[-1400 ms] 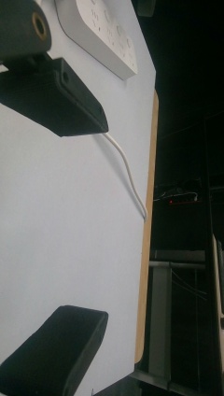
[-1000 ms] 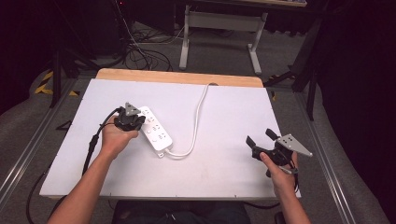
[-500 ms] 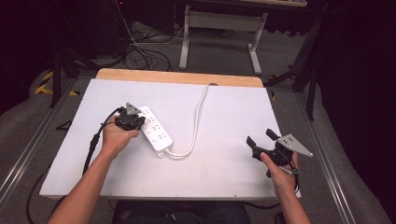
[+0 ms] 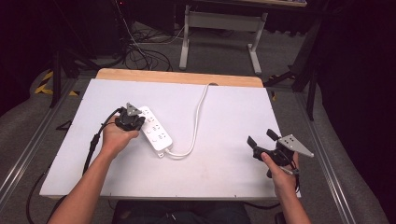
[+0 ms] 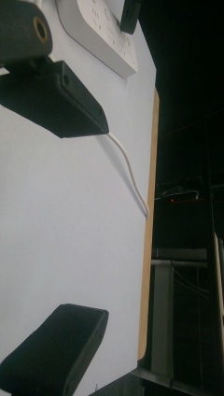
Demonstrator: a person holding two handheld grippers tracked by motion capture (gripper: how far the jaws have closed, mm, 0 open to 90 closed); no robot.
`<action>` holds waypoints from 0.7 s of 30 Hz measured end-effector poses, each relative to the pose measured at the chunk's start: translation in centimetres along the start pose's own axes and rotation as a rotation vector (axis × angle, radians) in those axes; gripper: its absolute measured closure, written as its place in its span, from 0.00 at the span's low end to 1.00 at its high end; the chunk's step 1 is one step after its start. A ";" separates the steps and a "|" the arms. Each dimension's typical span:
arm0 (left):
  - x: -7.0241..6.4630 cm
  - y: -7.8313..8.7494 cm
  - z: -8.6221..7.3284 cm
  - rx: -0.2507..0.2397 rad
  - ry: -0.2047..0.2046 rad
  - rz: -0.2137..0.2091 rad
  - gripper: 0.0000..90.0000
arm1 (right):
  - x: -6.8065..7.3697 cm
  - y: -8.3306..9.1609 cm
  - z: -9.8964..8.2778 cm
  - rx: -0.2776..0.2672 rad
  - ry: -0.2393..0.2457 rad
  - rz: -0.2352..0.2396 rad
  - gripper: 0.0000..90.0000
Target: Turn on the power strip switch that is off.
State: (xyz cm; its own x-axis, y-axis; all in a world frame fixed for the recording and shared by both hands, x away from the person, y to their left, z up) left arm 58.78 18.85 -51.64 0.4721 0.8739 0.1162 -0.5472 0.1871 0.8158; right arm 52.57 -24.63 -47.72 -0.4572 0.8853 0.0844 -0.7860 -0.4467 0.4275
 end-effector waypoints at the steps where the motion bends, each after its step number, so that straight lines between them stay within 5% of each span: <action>1: 0.0 0.0 0.0 0.001 0.000 0.003 1.00 | 0.0 0.0 0.0 0.000 -0.001 0.000 0.11; 21: -0.1 -0.3 0.0 0.008 0.025 -0.004 1.00 | 0.0 0.1 0.0 -0.005 -0.007 0.000 0.11</action>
State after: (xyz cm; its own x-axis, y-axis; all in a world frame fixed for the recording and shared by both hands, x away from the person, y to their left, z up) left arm 58.90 18.70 -51.86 0.4568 0.8840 0.0992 -0.5400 0.1870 0.8206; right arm 52.50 -24.72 -47.67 -0.4545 0.8862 0.0903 -0.7880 -0.4473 0.4231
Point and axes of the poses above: each handheld gripper's, and its own axes: y roughly backward along the jaws, z roughly out of its top, x roughly to its left, the point moved 8 cm from there along -y, roughly forward along the jaws, and after that the axes turned 14 degrees about x, right-handed, at the moved point
